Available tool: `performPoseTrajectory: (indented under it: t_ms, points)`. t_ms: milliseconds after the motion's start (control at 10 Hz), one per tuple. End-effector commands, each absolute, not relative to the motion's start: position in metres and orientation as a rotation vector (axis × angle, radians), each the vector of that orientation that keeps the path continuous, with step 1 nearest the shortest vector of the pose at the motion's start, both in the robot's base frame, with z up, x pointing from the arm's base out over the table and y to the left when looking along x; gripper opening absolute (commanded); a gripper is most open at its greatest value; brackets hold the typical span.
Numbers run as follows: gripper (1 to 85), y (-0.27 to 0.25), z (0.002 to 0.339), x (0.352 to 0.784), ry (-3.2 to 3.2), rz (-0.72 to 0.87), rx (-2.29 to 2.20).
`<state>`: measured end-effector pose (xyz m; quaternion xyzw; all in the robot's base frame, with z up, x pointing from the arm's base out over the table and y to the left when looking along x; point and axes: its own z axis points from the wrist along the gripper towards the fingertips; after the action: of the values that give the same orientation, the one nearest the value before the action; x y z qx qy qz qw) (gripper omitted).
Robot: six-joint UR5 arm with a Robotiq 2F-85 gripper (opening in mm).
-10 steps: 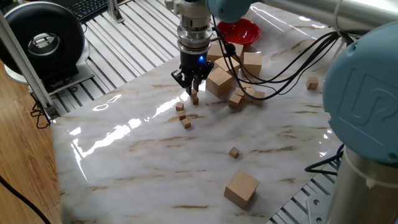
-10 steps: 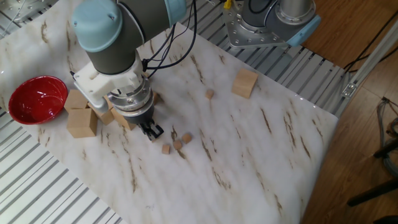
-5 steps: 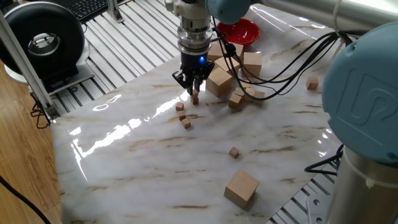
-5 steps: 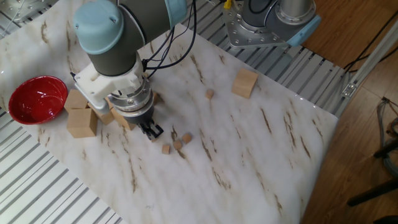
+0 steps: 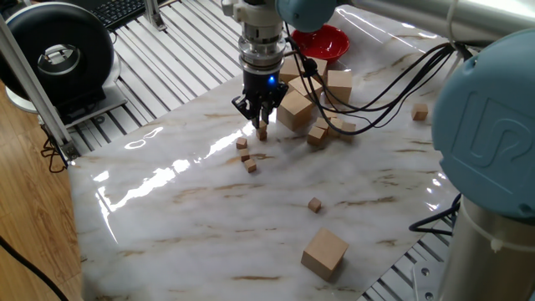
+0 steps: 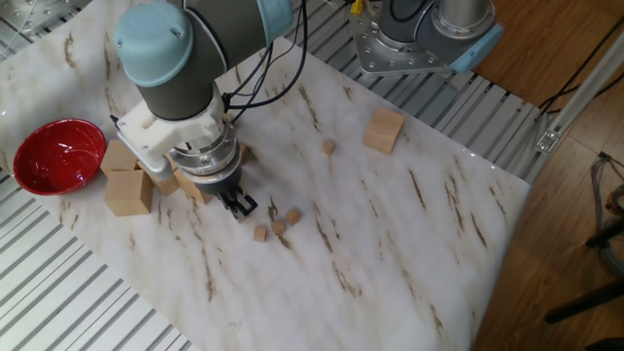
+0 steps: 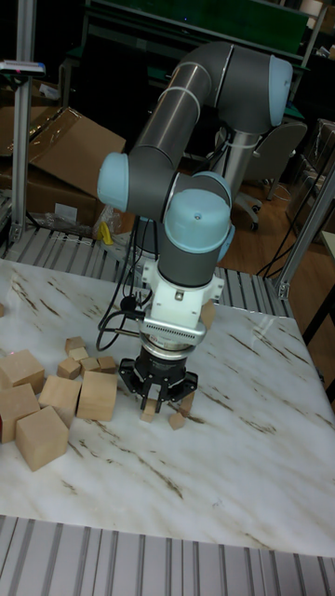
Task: Stack the blocks in a vertical line of five
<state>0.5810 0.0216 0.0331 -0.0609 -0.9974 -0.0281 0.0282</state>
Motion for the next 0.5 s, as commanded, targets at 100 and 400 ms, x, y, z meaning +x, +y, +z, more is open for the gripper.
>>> performPoseTrajectory:
  t_ms: [100, 400]
  points:
    - [1.0, 0.016, 0.033, 0.584, -3.092, -0.067, -0.131]
    - [1.0, 0.010, 0.033, 0.584, -3.096, -0.031, -0.075]
